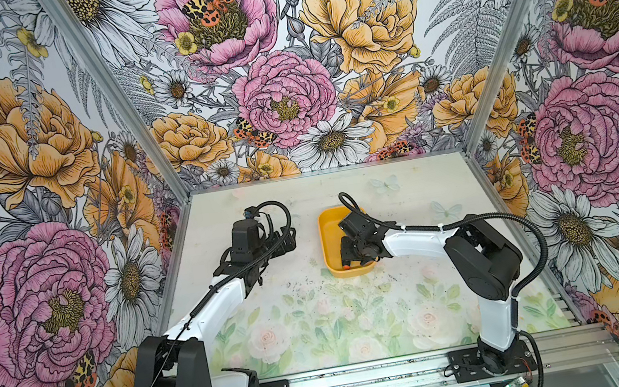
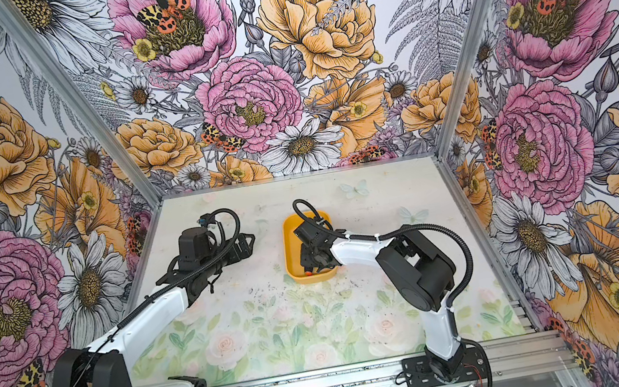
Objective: Put the screwdriver in the bin
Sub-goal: 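Lower the screwdriver into the bin and open the right gripper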
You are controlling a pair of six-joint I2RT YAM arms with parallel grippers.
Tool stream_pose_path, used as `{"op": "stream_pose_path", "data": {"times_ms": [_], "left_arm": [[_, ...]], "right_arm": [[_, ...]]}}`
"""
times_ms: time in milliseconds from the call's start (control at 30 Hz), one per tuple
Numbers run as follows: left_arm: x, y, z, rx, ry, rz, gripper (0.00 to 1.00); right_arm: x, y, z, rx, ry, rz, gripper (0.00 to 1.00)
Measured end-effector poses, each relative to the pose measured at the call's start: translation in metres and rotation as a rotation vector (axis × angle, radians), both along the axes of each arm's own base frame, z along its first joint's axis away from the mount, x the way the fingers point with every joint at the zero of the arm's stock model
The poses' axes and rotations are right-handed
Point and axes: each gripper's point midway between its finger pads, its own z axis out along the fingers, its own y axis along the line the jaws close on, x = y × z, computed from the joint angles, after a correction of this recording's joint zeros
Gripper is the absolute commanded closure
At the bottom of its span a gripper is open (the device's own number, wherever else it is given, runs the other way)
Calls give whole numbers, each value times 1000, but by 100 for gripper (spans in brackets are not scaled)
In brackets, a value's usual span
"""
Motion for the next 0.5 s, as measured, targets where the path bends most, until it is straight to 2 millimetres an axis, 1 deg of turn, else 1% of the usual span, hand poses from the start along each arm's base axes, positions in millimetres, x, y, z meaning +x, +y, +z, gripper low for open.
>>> {"op": "stream_pose_path", "data": {"times_ms": [167, 333, 433, 500], "left_arm": [[0, 0, 0, 0, 0, 0, 1], [0, 0, 0, 0, 0, 0, 1], [0, 0, 0, 0, 0, 0, 1], [0, 0, 0, 0, 0, 0, 1]], "right_arm": [[0, -1, 0, -3, -1, -5, 46], [1, -7, 4, -32, -18, -11, 40], [1, -11, 16, -42, -41, -8, 37], [2, -13, 29, -43, -69, -4, 36]]}}
